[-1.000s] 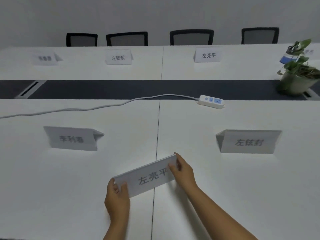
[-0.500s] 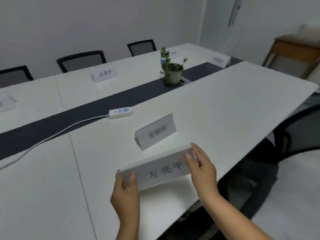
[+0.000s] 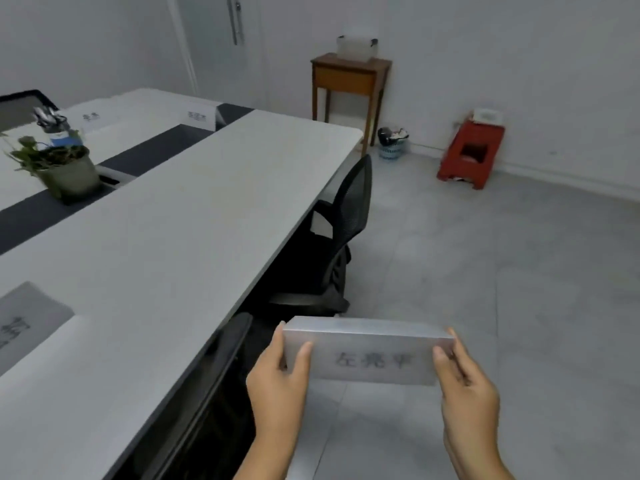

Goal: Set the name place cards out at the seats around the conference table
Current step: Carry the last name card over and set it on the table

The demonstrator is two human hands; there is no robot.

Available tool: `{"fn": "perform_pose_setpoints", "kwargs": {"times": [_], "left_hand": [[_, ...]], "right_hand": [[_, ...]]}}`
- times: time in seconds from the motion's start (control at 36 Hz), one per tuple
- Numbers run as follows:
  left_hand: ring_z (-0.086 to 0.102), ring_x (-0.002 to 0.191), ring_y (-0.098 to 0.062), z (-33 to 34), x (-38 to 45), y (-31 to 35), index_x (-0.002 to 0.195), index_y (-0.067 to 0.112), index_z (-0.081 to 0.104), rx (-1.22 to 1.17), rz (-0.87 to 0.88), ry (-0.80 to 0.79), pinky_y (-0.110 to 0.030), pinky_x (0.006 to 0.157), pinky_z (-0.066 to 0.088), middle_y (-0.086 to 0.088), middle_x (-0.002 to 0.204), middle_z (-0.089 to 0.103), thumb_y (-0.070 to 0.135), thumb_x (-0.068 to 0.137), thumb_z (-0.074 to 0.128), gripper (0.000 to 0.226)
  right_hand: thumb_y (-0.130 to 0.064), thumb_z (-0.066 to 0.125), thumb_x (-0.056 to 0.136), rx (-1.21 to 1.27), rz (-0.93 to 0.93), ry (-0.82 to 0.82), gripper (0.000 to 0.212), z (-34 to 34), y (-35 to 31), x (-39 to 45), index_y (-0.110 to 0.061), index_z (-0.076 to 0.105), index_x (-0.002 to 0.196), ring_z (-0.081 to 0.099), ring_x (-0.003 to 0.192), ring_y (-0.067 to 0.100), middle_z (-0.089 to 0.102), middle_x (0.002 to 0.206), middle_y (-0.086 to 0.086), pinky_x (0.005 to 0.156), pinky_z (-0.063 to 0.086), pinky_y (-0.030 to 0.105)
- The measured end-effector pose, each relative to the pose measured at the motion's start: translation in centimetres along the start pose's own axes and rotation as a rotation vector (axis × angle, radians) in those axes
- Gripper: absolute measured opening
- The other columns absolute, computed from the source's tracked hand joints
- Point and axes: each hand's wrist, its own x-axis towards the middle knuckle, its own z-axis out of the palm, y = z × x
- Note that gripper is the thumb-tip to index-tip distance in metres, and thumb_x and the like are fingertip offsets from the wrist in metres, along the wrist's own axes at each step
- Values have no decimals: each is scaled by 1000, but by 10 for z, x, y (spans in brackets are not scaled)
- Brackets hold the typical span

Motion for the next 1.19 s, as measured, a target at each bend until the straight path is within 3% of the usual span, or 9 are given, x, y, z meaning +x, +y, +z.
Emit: {"fn": "perform_pose_setpoints", "kwargs": {"times": [0.17, 0.25, 0.44, 0.64, 0.72, 0.78, 0.86, 1.0, 1.19], "left_hand": [[57, 107, -13, 92, 7, -5, 124, 10, 53, 124, -100, -147, -24, 95, 40, -4, 116, 64, 14, 79, 65, 47], [58, 109, -15, 131, 25, -3, 125, 10, 52, 155, -113, -191, -25, 96, 42, -3, 116, 64, 14, 80, 64, 47], [54, 115, -19, 231, 110, 22, 127, 8, 49, 164, -117, -240, -33, 103, 40, -9, 122, 61, 17, 82, 61, 48], [58, 109, -23, 338, 228, 74, 125, 5, 50, 191, -4, -349, -29, 96, 43, -13, 117, 63, 14, 81, 63, 47], [60, 106, -23, 372, 268, 94, 124, 5, 51, 213, 9, -384, -23, 90, 41, -14, 115, 65, 13, 80, 64, 47], [59, 106, -23, 391, 291, 103, 124, 4, 51, 210, -1, -382, -20, 87, 38, -15, 115, 64, 13, 80, 64, 47], [59, 104, -23, 416, 324, 109, 125, 5, 50, 214, -28, -356, -20, 85, 38, -15, 114, 64, 13, 80, 64, 47], [59, 108, -23, 453, 389, 112, 125, 5, 49, 227, -72, -205, -22, 90, 39, -14, 117, 63, 14, 80, 64, 48], [59, 108, -21, 495, 479, 140, 124, 6, 51, 155, -144, 125, -23, 91, 39, -13, 117, 64, 14, 80, 64, 46]], "right_hand": [[-1, 54, 85, -41, 112, 52, 42, -63, 34, 66, -3, 48, 127, 58, 77, -12, 54, 115, 0, 68, 43, -2], [-1, 54, 85, -91, 156, 86, 42, -71, 38, 103, -4, 48, 127, 55, 97, 12, 53, 112, -1, 65, 44, -1], [-8, 58, 85, -178, 145, 115, 43, -53, 24, 232, -9, 51, 127, 55, 103, 16, 60, 117, 9, 78, 45, 18], [-36, 58, 72, -283, 108, 210, 47, -37, -7, 368, -13, 62, 112, 60, 91, 23, 63, 95, 7, 66, 43, 21], [-22, 63, 81, -246, 117, 274, 35, -31, -18, 417, -14, 62, 116, 58, 98, 23, 63, 103, 6, 82, 43, 30], [-17, 63, 82, -252, 97, 282, 34, -25, -20, 449, -14, 62, 116, 58, 96, 21, 62, 103, 4, 76, 45, 16], [-16, 63, 82, -248, 78, 279, 34, -8, -22, 500, -14, 61, 116, 57, 94, 18, 64, 108, 7, 60, 38, -4], [-10, 59, 84, -290, 26, 101, 35, 38, -29, 598, -8, 58, 119, 53, 98, 14, 63, 117, 11, 77, 40, 14], [-9, 61, 83, -259, -31, -196, 39, 126, -61, 739, -7, 56, 121, 58, 97, 18, 63, 105, 5, 61, 40, -3]]}}
